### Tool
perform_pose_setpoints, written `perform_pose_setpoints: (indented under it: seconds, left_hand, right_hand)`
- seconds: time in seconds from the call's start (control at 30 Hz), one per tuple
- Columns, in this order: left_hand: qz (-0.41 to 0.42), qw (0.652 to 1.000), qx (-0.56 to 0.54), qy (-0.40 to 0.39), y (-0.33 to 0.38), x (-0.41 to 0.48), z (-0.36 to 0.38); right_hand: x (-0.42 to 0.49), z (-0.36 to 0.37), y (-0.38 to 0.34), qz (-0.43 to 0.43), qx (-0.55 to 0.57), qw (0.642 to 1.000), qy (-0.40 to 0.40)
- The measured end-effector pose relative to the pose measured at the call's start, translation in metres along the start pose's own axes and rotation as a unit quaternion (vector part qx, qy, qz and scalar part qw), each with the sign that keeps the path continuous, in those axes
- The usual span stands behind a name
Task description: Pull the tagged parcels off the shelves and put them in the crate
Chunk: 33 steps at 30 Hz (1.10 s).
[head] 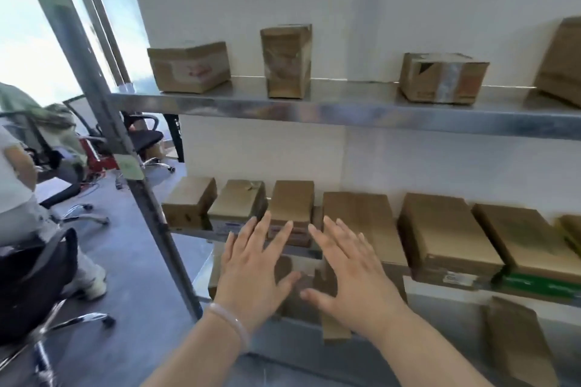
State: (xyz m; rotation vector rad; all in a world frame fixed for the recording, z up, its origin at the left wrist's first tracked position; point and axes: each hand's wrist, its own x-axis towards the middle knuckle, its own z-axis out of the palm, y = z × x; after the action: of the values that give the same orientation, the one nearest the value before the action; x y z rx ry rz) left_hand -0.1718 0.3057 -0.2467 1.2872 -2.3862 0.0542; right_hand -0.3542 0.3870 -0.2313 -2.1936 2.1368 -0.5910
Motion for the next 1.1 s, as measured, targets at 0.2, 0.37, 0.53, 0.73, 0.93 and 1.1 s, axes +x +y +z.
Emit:
perform_pose_setpoints:
  seconds: [0.2, 0.37, 0.53, 0.73, 0.93, 1.1]
  left_hand:
    - [-0.045, 0.999, 0.019, -0.007, -0.091, 0.005, 0.0]
    - [-0.043, 0.999, 0.013, -0.003, -0.118, 0.018, 0.001]
    - [-0.009, 1.0, -0.005, -0.01, -0.104, 0.04, 0.004]
    - [0.084, 0.995, -0.05, -0.015, -0.032, 0.076, 0.011]
    - [0.178, 0.982, -0.067, -0.011, 0.099, 0.099, 0.017]
    - [0.25, 0.961, -0.123, -0.003, 0.234, 0.114, 0.019]
  right_hand:
    - [0.06, 0.042, -0.061, -0.026, 0.007, 0.999, -0.022]
    - [0.088, 0.053, -0.077, -0.025, 0.009, 0.999, -0.033]
    - [0.092, 0.04, -0.063, -0.006, -0.001, 1.0, 0.005]
    - [0.049, 0.007, -0.007, 0.07, -0.022, 0.995, 0.062]
    - [-0.024, -0.056, 0.075, 0.149, -0.066, 0.981, 0.102]
    - [-0.102, -0.137, 0.156, 0.22, -0.101, 0.96, 0.142]
